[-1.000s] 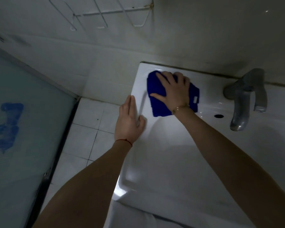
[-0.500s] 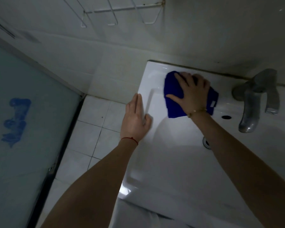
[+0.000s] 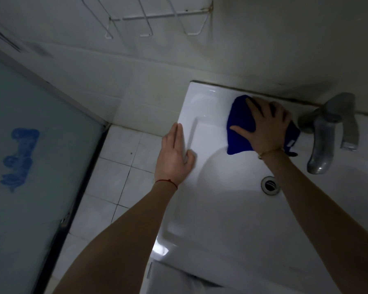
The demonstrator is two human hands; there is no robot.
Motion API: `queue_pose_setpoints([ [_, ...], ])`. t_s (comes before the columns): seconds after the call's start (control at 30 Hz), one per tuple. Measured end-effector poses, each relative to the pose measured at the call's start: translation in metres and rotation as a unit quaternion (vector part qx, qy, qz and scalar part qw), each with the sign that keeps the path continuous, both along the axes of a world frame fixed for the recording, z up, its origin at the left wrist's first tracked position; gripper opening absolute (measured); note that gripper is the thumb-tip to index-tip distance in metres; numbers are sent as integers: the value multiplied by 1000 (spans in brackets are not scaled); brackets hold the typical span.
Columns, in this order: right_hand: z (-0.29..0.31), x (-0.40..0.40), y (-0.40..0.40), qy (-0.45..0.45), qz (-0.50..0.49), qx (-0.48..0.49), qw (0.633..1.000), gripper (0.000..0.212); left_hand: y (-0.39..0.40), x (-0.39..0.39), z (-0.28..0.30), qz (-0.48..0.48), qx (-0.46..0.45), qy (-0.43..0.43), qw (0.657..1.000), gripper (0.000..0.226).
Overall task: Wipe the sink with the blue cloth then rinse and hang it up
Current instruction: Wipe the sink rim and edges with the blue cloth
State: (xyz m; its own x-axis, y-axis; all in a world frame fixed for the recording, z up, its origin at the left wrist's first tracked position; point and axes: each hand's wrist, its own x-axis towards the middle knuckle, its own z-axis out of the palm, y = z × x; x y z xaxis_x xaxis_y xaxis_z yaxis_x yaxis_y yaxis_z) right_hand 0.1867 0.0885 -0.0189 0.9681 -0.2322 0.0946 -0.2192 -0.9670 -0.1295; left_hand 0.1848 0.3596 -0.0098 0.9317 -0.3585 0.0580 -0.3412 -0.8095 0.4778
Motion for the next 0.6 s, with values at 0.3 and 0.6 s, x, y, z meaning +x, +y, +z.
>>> queue_pose_setpoints([
  [0.3,2,39,44,16,129,-3,991,77,0,1,-4,2,9,-9,1000,70],
  [0.6,0,6,1,-9,36,-3,999,87,1,1,-5,6,12,-7,1000,71],
])
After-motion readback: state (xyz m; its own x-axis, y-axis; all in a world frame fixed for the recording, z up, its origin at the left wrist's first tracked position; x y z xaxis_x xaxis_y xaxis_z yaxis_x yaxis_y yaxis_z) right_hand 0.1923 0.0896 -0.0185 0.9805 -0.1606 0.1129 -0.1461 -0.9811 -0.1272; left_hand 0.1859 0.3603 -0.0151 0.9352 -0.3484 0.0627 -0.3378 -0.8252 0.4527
